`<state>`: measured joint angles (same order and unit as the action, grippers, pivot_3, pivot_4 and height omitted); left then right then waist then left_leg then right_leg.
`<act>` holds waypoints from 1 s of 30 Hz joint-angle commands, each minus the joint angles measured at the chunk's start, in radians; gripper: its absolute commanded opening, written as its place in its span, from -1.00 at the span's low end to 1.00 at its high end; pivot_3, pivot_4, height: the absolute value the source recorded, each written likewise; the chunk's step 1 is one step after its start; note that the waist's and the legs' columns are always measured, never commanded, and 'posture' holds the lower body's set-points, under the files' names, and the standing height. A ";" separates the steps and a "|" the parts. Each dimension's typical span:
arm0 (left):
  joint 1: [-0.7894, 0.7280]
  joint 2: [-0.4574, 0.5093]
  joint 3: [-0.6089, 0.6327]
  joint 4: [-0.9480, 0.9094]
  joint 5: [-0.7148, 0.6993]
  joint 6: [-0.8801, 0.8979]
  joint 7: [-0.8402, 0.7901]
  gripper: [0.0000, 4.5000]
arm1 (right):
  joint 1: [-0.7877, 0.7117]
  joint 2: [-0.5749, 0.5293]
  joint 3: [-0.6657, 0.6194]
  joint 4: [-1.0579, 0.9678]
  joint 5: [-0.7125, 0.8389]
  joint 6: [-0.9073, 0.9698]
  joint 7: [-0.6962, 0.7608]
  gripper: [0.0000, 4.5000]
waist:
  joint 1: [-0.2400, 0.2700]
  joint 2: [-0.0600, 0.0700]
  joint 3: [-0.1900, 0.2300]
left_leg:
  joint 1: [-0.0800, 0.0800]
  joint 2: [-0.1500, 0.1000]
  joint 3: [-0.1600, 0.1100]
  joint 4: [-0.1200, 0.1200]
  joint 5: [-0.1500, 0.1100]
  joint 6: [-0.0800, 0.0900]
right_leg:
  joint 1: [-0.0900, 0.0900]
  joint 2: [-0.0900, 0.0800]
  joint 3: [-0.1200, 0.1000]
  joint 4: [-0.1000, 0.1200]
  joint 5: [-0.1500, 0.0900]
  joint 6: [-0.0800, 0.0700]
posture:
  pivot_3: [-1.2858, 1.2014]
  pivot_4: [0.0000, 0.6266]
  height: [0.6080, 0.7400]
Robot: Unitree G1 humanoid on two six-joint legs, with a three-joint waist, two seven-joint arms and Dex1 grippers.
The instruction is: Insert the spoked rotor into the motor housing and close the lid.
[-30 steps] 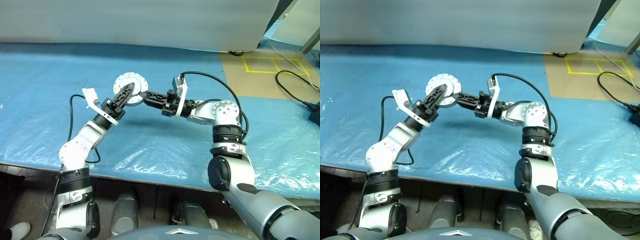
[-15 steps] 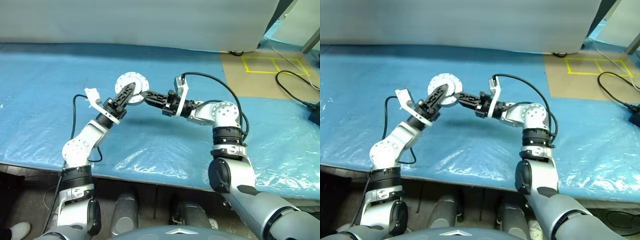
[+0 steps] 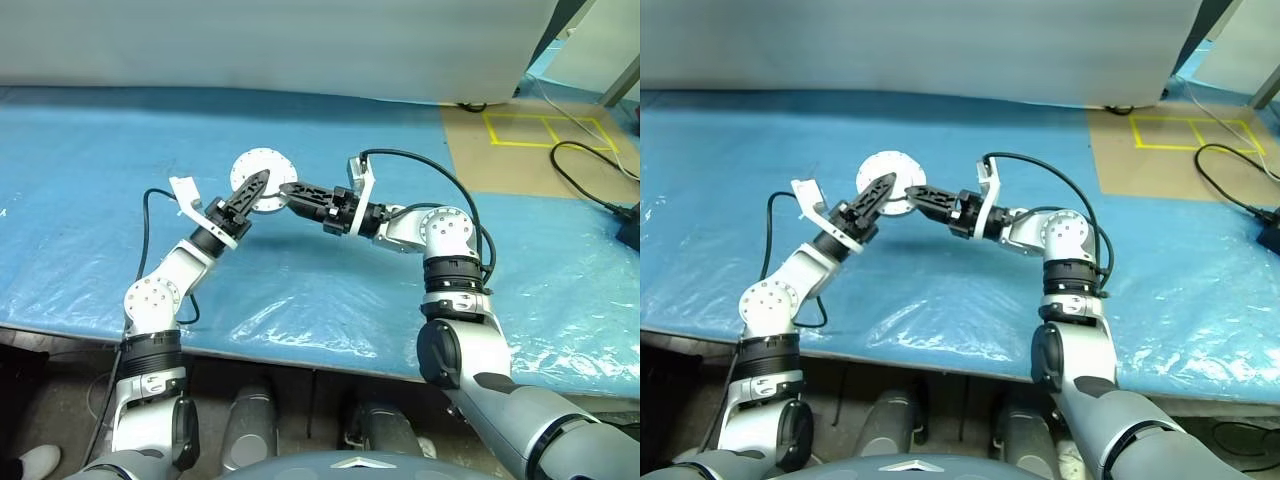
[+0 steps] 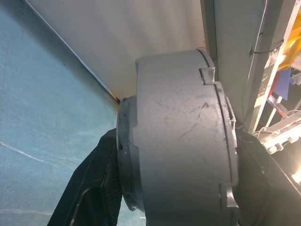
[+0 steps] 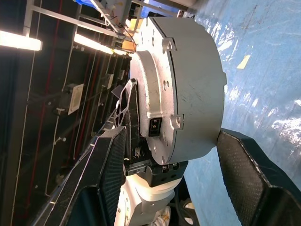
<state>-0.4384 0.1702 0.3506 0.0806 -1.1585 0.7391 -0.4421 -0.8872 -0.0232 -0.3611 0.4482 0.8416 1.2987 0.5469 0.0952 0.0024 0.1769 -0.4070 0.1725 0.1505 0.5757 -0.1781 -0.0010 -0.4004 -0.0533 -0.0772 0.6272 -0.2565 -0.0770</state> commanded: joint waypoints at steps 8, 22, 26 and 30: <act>-0.026 0.019 0.037 0.005 0.031 -0.044 0.018 0.12 | -0.049 0.014 -0.023 -0.025 0.069 0.005 0.019 0.40 | 0.001 0.000 0.000 | 0.000 0.000 0.000 0.000 0.000 0.000 | 0.000 0.000 0.000 0.000 0.000 0.000 | 0.03 -0.52 1.00; -0.078 0.121 0.189 -0.088 -0.055 -0.076 0.093 0.12 | -0.068 -0.032 -0.028 0.021 0.062 -0.025 0.042 0.40 | 0.001 0.000 0.000 | -0.001 0.000 0.000 0.001 0.000 0.000 | 0.000 0.000 0.000 0.000 0.000 0.000 | 0.03 -0.52 1.00; -0.016 0.168 0.226 -0.123 -0.036 -0.084 0.119 0.12 | -0.063 -0.033 -0.013 0.022 0.055 -0.032 0.049 0.40 | 0.002 0.000 0.000 | -0.001 0.000 0.000 0.002 0.000 0.000 | 0.000 0.000 -0.001 0.000 0.000 0.000 | 0.03 -0.52 1.00; 0.002 0.231 0.248 -0.076 0.083 -0.172 0.165 0.12 | -0.051 -0.028 -0.003 0.023 0.052 -0.036 0.053 0.40 | -0.003 0.000 0.000 | 0.000 0.001 0.000 0.002 0.000 0.000 | 0.000 0.001 -0.001 0.002 0.000 0.000 | 0.03 -0.52 1.00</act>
<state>-0.4182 0.3626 0.5494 0.0351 -1.1134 0.6396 -0.2802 -0.9317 -0.0576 -0.3713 0.4859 0.8758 1.2712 0.5868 0.0924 0.0022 0.1768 -0.4070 0.1741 0.1501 0.5774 -0.1781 -0.0010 -0.4008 -0.0527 -0.0783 0.6293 -0.2564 -0.0773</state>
